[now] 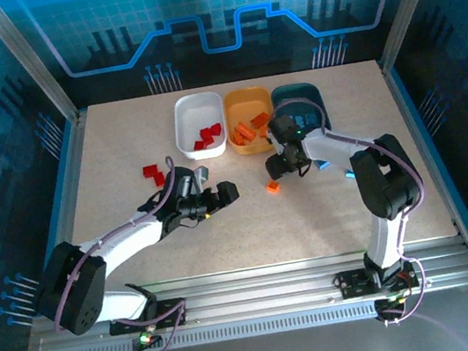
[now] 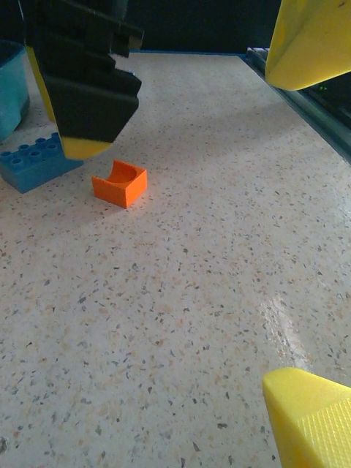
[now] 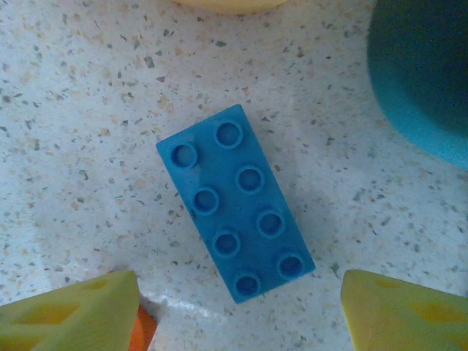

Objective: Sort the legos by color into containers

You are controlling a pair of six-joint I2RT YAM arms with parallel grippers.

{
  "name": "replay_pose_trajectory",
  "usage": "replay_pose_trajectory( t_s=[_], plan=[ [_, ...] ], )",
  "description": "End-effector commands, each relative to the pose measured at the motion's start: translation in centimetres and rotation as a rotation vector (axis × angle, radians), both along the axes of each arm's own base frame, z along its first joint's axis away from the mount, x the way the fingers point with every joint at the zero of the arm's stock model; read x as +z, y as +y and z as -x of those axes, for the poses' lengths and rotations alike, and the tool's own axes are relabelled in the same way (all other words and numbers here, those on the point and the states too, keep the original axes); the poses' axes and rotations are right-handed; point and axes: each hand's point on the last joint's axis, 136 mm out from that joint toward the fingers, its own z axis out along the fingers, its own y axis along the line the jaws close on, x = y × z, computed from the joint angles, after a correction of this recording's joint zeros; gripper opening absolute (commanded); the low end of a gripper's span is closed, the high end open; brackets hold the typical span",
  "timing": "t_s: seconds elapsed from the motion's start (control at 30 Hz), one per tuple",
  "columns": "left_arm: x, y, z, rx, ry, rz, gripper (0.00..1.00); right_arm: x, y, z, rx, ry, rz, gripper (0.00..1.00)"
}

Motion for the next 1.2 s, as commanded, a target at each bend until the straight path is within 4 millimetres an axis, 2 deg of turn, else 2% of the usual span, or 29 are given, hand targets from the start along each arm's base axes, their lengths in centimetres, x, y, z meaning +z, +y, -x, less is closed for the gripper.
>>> replay_pose_trajectory(
  t_s=[0.0, 0.17, 0.23, 0.4, 0.6, 0.73, 0.83, 0.97, 1.03, 1.1, 1.17],
  plan=[
    [0.9, -0.8, -0.2, -0.013, -0.002, 0.031, 0.99, -0.4, 1.2, -0.9, 0.055, 0.013, -0.036, 0.74],
    [0.9, -0.6, -0.1, -0.013, 0.000, 0.020, 0.99, -0.7, 0.7, -1.8, 0.036, 0.031, 0.004, 0.71],
    [1.1, -0.6, -0.2, -0.011, -0.004, 0.017, 0.99, -1.1, 0.9, -1.7, 0.037, 0.061, -0.003, 0.65],
    [1.1, -0.7, -0.3, -0.011, -0.005, 0.018, 0.99, -2.1, 0.9, -0.9, 0.036, 0.100, -0.001, 0.42],
    [1.0, -0.7, -0.3, -0.015, -0.005, 0.012, 0.99, -2.2, 1.0, 0.5, 0.037, 0.113, -0.010, 0.40],
    [1.0, -0.8, -0.4, -0.016, -0.003, 0.017, 0.99, -1.6, 1.2, 1.1, 0.040, 0.095, 0.011, 0.28],
    [1.3, -0.9, -0.3, -0.017, -0.006, 0.024, 0.99, 0.5, 1.3, 1.4, 0.036, 0.026, 0.027, 0.22],
    [1.7, -0.9, -0.2, -0.019, -0.014, 0.032, 0.99, 5.8, 1.0, 1.4, -0.001, -0.107, -0.035, 0.20],
    [2.4, -1.2, -0.4, -0.017, -0.011, 0.054, 0.99, 8.4, -0.1, 0.7, -0.034, -0.175, -0.040, 0.21],
    [4.1, -2.2, -0.8, -0.023, -0.031, 0.099, 0.99, 10.6, -2.4, -0.9, -0.099, -0.237, -0.021, 0.22],
    [5.2, -3.3, -1.2, -0.035, -0.056, 0.120, 0.99, 11.1, -4.6, -2.9, -0.172, -0.233, -0.048, 0.22]
  ],
)
